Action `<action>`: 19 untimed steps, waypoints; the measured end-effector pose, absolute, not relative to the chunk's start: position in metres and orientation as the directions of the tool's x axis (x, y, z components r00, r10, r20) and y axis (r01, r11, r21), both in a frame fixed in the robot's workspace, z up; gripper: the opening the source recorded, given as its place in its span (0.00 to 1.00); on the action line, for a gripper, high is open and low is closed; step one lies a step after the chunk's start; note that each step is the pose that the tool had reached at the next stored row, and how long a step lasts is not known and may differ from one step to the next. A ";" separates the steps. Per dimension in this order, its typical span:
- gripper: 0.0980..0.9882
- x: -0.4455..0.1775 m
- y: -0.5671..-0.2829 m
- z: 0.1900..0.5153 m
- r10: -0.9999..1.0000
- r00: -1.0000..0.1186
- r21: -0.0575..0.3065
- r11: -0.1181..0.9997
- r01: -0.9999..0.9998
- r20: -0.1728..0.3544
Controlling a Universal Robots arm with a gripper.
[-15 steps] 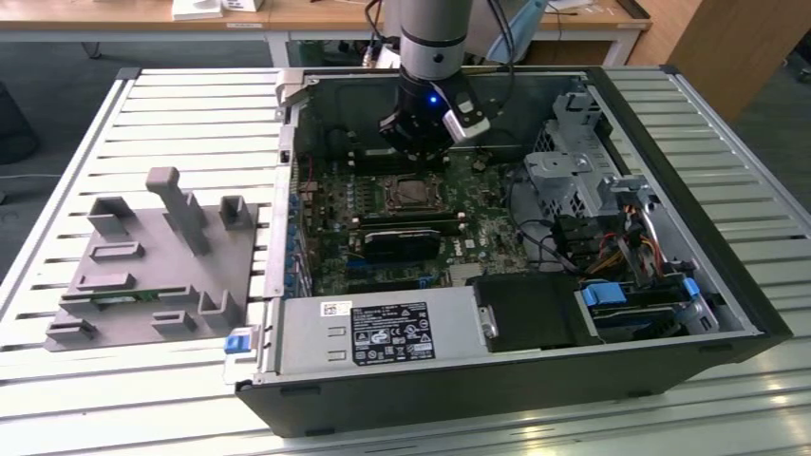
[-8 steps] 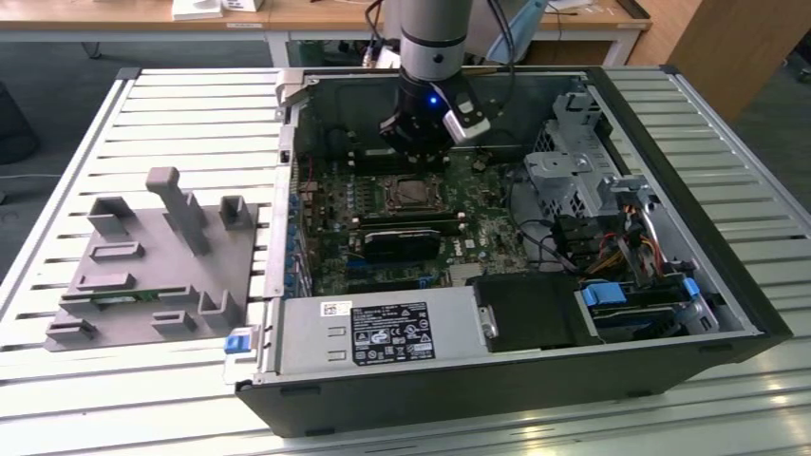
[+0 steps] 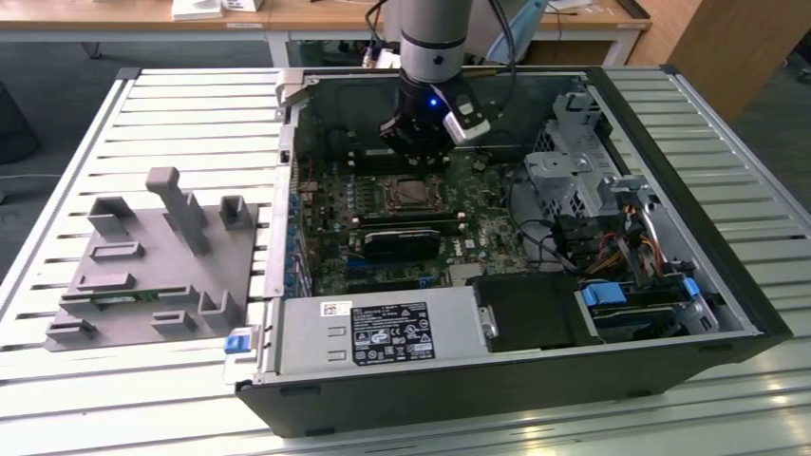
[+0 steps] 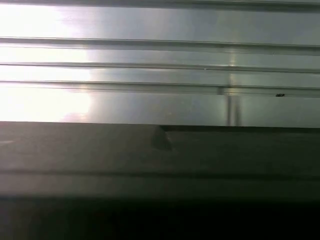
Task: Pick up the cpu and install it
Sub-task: 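Install the first cpu locking lever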
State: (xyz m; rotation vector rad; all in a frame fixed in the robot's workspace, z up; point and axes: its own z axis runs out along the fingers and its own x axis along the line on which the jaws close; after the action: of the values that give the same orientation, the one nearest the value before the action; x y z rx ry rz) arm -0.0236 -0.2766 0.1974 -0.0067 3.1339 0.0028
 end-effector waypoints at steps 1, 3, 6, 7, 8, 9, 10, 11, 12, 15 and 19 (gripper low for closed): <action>0.01 -0.024 -0.276 0.197 -0.004 -1.000 0.005 1.000 -0.004 -0.008; 0.01 -0.024 -0.276 0.197 -0.004 -1.000 0.013 1.000 -0.004 -0.008; 0.01 -0.024 -0.276 0.198 -0.004 -1.000 0.027 1.000 -0.004 -0.008; 0.01 -0.023 -0.276 0.199 -0.004 -1.000 0.028 1.000 -0.004 -0.008; 0.01 -0.024 -0.276 0.200 -0.004 -1.000 0.028 1.000 -0.004 -0.008; 0.01 -0.024 -0.276 0.203 -0.004 -1.000 0.028 1.000 -0.004 -0.008; 0.01 -0.024 -0.276 0.205 -0.004 -1.000 0.028 1.000 -0.004 -0.008; 0.01 -0.024 -0.276 0.207 -0.004 -1.000 0.027 1.000 -0.004 -0.008; 0.01 -0.024 -0.276 0.209 -0.004 -1.000 0.028 1.000 -0.004 -0.008; 0.01 -0.023 -0.277 0.210 -0.004 -1.000 0.028 1.000 -0.005 -0.008; 0.01 -0.024 -0.279 0.210 -0.004 -1.000 0.028 1.000 -0.004 -0.008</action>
State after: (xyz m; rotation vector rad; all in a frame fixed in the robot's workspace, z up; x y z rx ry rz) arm -0.0235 -0.2794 0.2100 -0.0066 3.1335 0.0432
